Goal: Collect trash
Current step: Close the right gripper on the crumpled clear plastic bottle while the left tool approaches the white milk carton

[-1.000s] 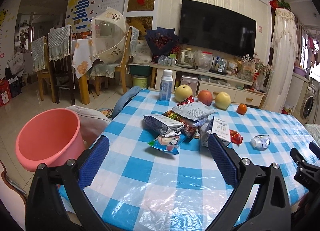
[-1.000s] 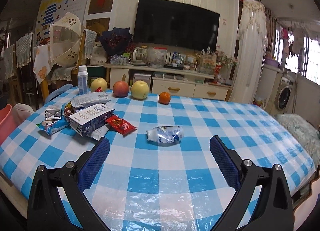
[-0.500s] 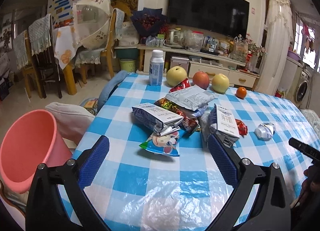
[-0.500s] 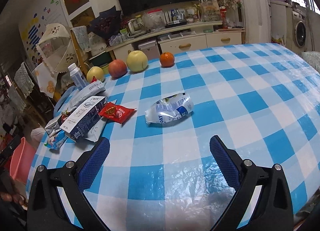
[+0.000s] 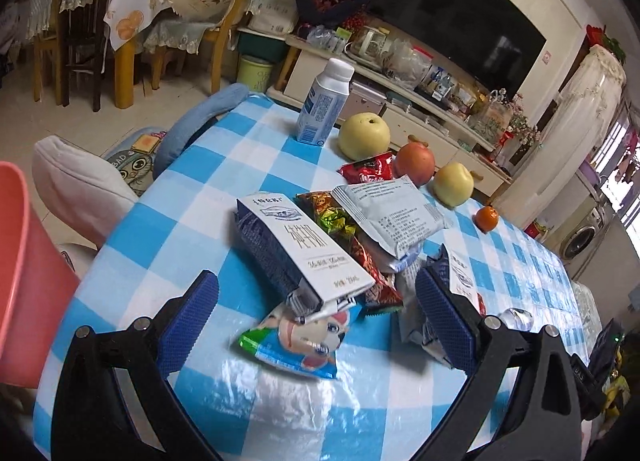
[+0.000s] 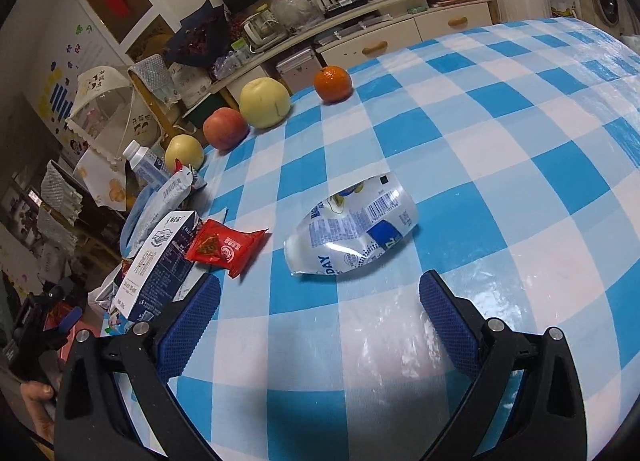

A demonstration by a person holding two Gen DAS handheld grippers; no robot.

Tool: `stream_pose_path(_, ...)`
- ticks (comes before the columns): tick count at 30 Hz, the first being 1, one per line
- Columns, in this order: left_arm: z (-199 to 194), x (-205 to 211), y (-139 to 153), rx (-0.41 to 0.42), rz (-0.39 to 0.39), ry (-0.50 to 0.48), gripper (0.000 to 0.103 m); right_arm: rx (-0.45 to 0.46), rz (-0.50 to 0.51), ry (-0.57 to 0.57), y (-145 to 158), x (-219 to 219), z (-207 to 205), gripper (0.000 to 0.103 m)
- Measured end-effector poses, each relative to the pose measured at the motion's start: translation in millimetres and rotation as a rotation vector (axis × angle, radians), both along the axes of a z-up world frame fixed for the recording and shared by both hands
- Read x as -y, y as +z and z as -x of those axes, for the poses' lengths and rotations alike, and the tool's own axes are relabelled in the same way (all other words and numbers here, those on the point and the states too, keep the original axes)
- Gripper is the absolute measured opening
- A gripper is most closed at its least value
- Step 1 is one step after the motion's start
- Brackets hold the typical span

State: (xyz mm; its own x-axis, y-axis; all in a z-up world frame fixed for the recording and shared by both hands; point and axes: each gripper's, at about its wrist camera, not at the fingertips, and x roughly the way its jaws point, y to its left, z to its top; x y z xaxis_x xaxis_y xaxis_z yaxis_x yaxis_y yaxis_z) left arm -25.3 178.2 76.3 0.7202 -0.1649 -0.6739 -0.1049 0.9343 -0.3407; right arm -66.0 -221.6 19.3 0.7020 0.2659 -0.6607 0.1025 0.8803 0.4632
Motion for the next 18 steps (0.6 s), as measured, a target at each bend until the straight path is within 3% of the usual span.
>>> stream_pose_path(12,-55,7,-19,-0.113,-0.095,0.012,0.099,-0.048,0.122,-0.019,-10,-19,-54,0.098)
stream_pose_path(16,-62,6,-27,-0.154,-0.131,0.024,0.099,-0.071,0.154,0.003,-15,-29,-70,0.081)
stream_pose_path(18,-65,6,-30,-0.168,-0.144,0.026,0.099,-0.074,0.178,0.001,-16,-33,-74,0.081)
